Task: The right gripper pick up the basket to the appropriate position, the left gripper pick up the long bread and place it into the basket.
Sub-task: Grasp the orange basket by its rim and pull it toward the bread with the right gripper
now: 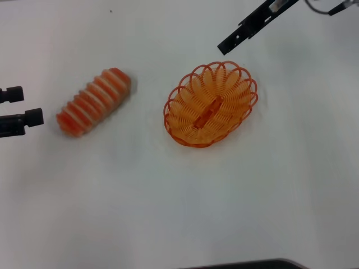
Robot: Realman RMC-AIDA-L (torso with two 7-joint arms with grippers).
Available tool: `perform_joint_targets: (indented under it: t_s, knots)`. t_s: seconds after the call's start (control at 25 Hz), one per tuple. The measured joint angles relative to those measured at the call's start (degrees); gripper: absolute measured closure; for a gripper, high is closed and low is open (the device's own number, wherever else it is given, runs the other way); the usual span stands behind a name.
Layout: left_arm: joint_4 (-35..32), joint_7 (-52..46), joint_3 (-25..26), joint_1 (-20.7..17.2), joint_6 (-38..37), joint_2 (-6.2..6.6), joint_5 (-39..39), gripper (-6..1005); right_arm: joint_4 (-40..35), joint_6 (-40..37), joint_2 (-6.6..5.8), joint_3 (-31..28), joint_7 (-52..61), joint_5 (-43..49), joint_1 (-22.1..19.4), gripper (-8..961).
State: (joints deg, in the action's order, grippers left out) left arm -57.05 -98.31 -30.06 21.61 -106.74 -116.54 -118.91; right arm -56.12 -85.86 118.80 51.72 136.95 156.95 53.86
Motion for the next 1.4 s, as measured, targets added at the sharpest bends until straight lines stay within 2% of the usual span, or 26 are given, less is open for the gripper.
perform_joint_targets:
  t_s: [0.16,0.68,0.92,1.36,1.4]
  knots:
    - [0.0,0.0,0.0,-0.1,0.0,0.00,0.0,64,4.9,4.4,-0.08,3.8,2.5,0.2,0.1,154]
    - [-0.5,-0.3,0.0,0.1,0.0,0.23,0.0,64,13.4,8.9,-0.47,6.1,2.7,0.4,0.2,186]
    - [-0.6,-0.2,0.0,0.2,-0.1,0.14,0.0,64,15.5,9.6,-0.36,6.1,2.6,0.4,0.2,427]
    - [-0.6,-0.3,0.1,0.4,-0.5,0.00,0.0,65,14.4,9.7,0.42,6.5,1.6,0.2,-0.4,644]
    - [-0.6,-0.3,0.1,0.4,-0.6,0.00,0.0,65,14.4,9.7,0.43,6.5,1.4,0.1,-0.4,687]
